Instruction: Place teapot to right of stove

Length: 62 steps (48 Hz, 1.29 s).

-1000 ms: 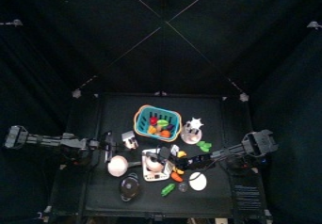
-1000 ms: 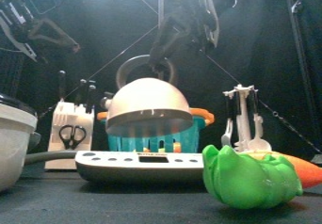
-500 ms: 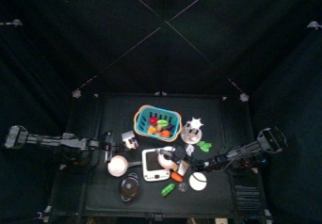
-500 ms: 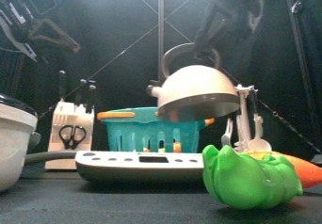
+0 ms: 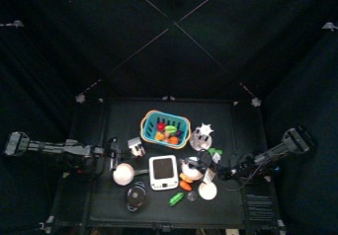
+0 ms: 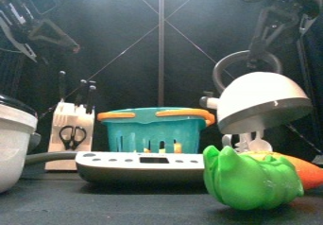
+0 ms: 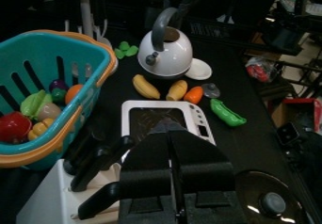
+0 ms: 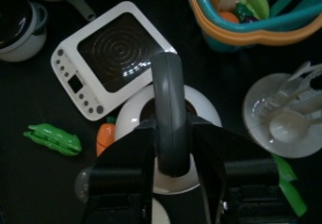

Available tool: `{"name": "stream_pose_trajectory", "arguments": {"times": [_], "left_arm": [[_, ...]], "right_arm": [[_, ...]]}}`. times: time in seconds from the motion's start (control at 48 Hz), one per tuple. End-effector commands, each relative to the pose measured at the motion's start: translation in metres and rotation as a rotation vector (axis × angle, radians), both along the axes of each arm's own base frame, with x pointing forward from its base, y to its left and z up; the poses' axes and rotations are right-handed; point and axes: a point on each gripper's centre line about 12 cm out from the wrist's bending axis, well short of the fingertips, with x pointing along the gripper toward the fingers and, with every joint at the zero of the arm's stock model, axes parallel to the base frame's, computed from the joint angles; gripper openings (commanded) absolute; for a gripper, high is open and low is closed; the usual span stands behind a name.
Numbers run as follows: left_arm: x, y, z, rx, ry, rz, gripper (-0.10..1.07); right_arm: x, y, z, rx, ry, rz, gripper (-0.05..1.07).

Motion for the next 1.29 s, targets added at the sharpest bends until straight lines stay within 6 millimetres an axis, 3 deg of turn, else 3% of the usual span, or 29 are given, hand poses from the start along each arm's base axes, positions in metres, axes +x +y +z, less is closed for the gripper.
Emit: {"name": "stream_pose_trajectory", "arguments": {"times": [0.0, 0.229, 0.75, 1.104, 1.271], "left_arm": [[0.002, 0.000, 0.005, 0.001, -0.012, 0.001, 0.02], [0.002, 0.001, 0.003, 0.002, -0.009, 0.003, 0.02], [0.001, 0.002, 0.002, 0.002, -0.005, 0.008, 0.02], [0.001, 0.002, 0.000, 0.003, -0.001, 0.010, 0.02], [0.000, 0.002, 0.000, 0.003, 0.000, 0.010, 0.02]], "right_arm": [[-0.012, -0.003, 0.002, 0.036, -0.026, -0.013, 0.62], [-0.035, -0.014, -0.014, 0.070, -0.022, -0.051, 0.62], [-0.058, -0.027, -0.055, 0.090, 0.109, -0.120, 0.63], [-0.055, -0.035, -0.053, 0.086, 0.096, -0.149, 0.64], [-0.053, -0.033, -0.053, 0.098, 0.091, -0.142, 0.71]]}}
